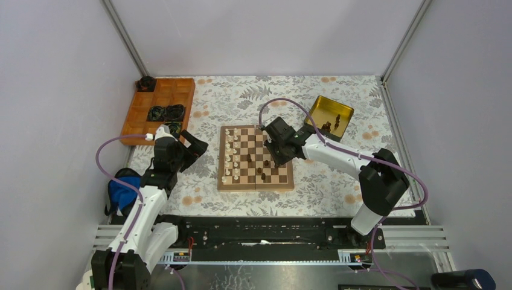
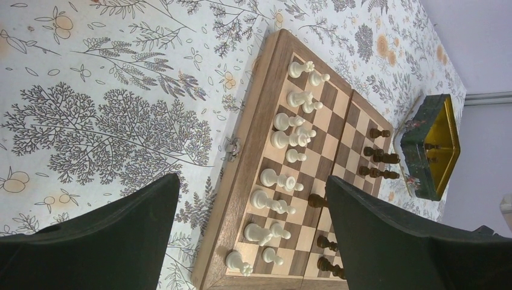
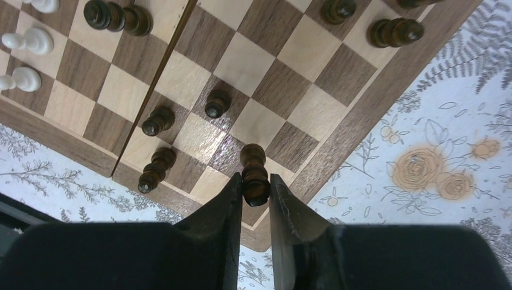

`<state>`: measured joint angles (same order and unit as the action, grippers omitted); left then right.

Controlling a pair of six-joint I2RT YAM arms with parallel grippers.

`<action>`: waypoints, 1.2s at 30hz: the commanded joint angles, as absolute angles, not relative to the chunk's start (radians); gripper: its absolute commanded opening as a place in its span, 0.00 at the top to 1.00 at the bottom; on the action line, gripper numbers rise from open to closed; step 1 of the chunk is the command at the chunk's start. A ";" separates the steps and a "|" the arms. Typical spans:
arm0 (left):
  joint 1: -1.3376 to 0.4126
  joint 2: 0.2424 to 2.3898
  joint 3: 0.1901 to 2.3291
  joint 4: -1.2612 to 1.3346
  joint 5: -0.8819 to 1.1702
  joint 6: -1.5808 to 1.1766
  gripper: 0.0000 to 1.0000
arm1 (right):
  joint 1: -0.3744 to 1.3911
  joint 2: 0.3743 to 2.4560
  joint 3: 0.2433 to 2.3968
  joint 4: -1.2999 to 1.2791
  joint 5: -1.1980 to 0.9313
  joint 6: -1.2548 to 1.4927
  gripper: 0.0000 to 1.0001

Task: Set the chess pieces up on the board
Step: Pick up the chess piece from the chessboard, then place the chess piece on the chessboard.

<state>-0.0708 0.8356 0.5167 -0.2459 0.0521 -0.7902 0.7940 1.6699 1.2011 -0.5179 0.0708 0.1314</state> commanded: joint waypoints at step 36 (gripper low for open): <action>-0.064 0.905 0.578 -0.239 0.022 -0.719 0.01 | 0.690 1.800 1.371 -0.493 0.190 0.086 0.91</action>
